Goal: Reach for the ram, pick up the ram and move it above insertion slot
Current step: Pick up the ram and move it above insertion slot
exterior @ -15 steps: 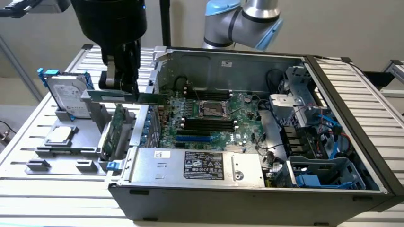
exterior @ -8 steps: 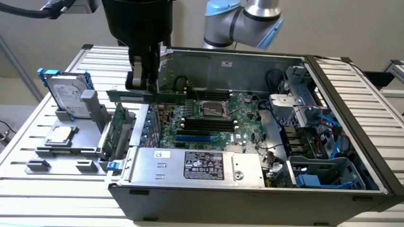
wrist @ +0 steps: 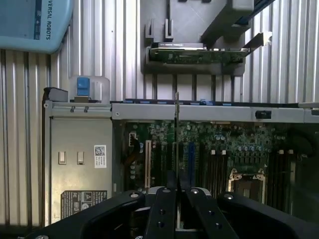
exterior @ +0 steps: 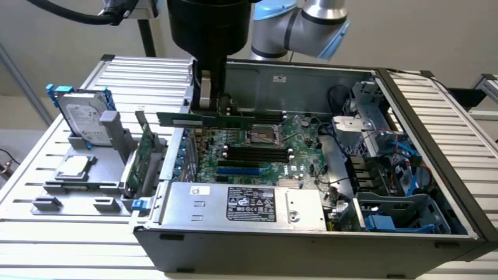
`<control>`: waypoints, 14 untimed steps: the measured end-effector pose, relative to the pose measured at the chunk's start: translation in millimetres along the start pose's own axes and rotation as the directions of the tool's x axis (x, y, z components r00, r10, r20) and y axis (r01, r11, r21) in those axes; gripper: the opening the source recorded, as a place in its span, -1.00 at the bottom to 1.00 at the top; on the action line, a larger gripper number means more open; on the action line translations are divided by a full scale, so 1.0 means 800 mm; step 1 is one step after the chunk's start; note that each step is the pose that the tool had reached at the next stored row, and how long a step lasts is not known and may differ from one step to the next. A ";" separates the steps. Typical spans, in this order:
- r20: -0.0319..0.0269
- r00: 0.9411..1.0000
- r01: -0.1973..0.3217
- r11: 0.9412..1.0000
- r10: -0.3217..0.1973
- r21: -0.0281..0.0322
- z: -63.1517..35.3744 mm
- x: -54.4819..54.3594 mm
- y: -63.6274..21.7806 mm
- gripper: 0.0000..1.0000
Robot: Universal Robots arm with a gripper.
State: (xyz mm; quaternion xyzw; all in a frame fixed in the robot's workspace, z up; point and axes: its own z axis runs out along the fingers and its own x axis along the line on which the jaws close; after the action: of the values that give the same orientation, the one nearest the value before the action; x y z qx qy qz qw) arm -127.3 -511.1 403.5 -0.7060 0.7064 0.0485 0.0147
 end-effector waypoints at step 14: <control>-0.024 1.000 -0.001 1.000 0.001 0.000 0.000 -0.027 -0.047 -0.73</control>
State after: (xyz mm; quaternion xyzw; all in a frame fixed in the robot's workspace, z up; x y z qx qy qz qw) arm -89.8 -489.2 403.3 -0.7061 0.7069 0.0400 0.0061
